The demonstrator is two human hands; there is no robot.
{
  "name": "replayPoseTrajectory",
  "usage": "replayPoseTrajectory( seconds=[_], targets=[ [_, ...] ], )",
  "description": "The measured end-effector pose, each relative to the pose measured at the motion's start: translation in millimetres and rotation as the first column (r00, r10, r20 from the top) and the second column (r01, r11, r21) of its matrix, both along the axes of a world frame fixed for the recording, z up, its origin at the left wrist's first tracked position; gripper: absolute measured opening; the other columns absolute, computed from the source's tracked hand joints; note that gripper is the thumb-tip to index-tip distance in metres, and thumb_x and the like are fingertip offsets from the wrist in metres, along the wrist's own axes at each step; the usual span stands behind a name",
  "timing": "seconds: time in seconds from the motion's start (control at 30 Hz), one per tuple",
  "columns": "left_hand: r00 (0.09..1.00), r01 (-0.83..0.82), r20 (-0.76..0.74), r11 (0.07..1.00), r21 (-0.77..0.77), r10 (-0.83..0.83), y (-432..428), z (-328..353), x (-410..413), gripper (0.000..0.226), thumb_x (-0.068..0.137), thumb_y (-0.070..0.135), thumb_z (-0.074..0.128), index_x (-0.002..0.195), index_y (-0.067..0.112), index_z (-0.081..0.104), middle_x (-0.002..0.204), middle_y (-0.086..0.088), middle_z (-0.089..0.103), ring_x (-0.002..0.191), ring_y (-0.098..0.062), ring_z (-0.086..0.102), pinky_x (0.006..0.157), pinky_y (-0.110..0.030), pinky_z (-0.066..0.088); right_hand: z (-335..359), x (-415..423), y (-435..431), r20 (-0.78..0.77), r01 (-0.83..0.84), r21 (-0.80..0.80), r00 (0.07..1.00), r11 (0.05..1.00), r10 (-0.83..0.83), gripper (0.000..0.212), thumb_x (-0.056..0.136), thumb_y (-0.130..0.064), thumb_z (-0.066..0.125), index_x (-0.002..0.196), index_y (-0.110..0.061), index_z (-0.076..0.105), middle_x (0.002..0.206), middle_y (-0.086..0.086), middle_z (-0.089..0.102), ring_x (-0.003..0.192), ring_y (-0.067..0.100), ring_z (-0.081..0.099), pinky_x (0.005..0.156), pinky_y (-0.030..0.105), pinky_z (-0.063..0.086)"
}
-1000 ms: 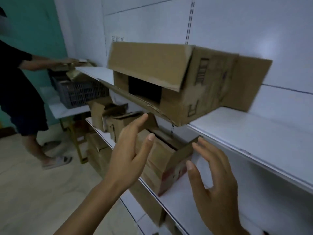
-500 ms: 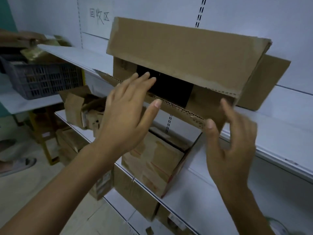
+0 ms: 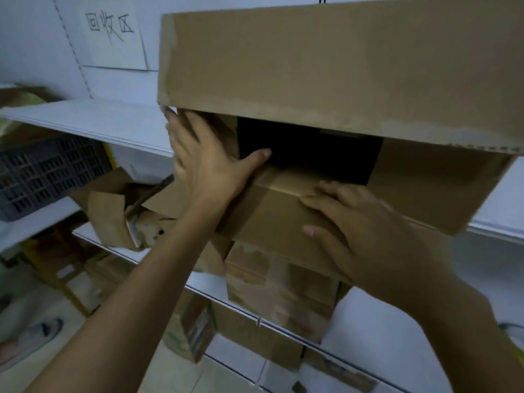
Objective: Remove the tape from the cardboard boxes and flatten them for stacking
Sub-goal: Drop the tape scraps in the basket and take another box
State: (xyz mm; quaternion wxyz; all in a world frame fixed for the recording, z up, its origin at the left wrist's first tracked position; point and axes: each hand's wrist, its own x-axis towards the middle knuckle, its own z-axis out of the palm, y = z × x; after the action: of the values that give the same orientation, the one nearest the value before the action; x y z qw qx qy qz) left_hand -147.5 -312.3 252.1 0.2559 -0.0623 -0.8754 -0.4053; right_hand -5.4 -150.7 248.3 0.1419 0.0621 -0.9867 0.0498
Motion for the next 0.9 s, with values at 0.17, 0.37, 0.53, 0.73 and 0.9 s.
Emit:
replayPoseTrajectory(
  seconds=[0.17, 0.37, 0.53, 0.73, 0.9],
  targets=[
    [1.000, 0.025, -0.016, 0.992, -0.126, -0.027, -9.9, -7.5, -29.4, 0.110, 0.075, 0.039, 0.070, 0.149, 0.009, -0.006, 0.156, -0.019, -0.014, 0.143, -0.037, -0.001, 0.112, -0.052, 0.013, 1.8, -7.1, -13.9, -0.040, 0.211, -0.207, 0.974, 0.955, -0.223, 0.073, 0.088, -0.060, 0.038, 0.148, -0.042, 0.001, 0.159, -0.003, 0.000, 0.134, 0.024, 0.035, 0.096, 0.032, 0.038],
    [0.959, 0.199, -0.154, 0.953, -0.230, -0.237, -38.7, -20.9, -34.0, 0.110, 0.078, 0.030, 0.067, 0.147, 0.002, -0.014, 0.155, -0.025, -0.010, 0.141, -0.044, 0.006, 0.111, -0.056, 0.020, -2.7, -22.6, -45.7, -0.181, 0.533, -0.185, 0.808, 0.826, -0.561, 0.077, 0.091, -0.054, 0.048, 0.150, -0.031, 0.004, 0.152, 0.008, 0.024, 0.117, 0.031, 0.050, 0.088, 0.039, 0.043],
    [0.898, 0.347, -0.173, 0.892, -0.291, -0.405, -58.9, -25.7, -31.2, 0.098, 0.083, 0.015, 0.059, 0.146, -0.002, -0.015, 0.154, -0.027, -0.013, 0.142, -0.045, -0.002, 0.110, -0.057, 0.022, 1.4, -27.8, -49.6, -0.353, 0.587, 0.394, 0.807, 0.707, -0.473, 0.040, 0.099, -0.033, 0.035, 0.135, -0.020, 0.046, 0.136, 0.007, 0.047, 0.121, 0.029, 0.042, 0.093, 0.037, 0.032],
    [0.861, 0.457, -0.129, 0.860, -0.228, -0.492, -71.3, -25.8, -26.5, 0.098, 0.085, 0.007, 0.056, 0.146, 0.006, -0.020, 0.156, -0.015, -0.021, 0.144, -0.036, -0.009, 0.111, -0.054, 0.022, 51.6, -9.2, -33.1, -0.107, 0.330, 0.837, 0.881, 0.437, -0.460, 0.026, 0.094, -0.026, 0.045, 0.110, -0.025, 0.065, 0.115, 0.001, 0.059, 0.124, 0.025, 0.040, 0.116, 0.057, -0.004],
    [0.852, 0.462, -0.141, 0.852, -0.248, -0.504, -73.1, -28.3, -19.5, 0.097, 0.084, 0.010, 0.057, 0.147, 0.002, -0.018, 0.156, -0.018, -0.019, 0.144, -0.037, -0.009, 0.110, -0.056, 0.022, 47.3, 23.7, -41.2, -0.264, 0.339, 0.846, 0.937, 0.411, -0.229, 0.040, 0.090, -0.011, 0.031, 0.093, -0.019, 0.070, 0.089, 0.006, 0.064, 0.101, 0.027, 0.057, 0.116, 0.053, 0.009]
  ],
)
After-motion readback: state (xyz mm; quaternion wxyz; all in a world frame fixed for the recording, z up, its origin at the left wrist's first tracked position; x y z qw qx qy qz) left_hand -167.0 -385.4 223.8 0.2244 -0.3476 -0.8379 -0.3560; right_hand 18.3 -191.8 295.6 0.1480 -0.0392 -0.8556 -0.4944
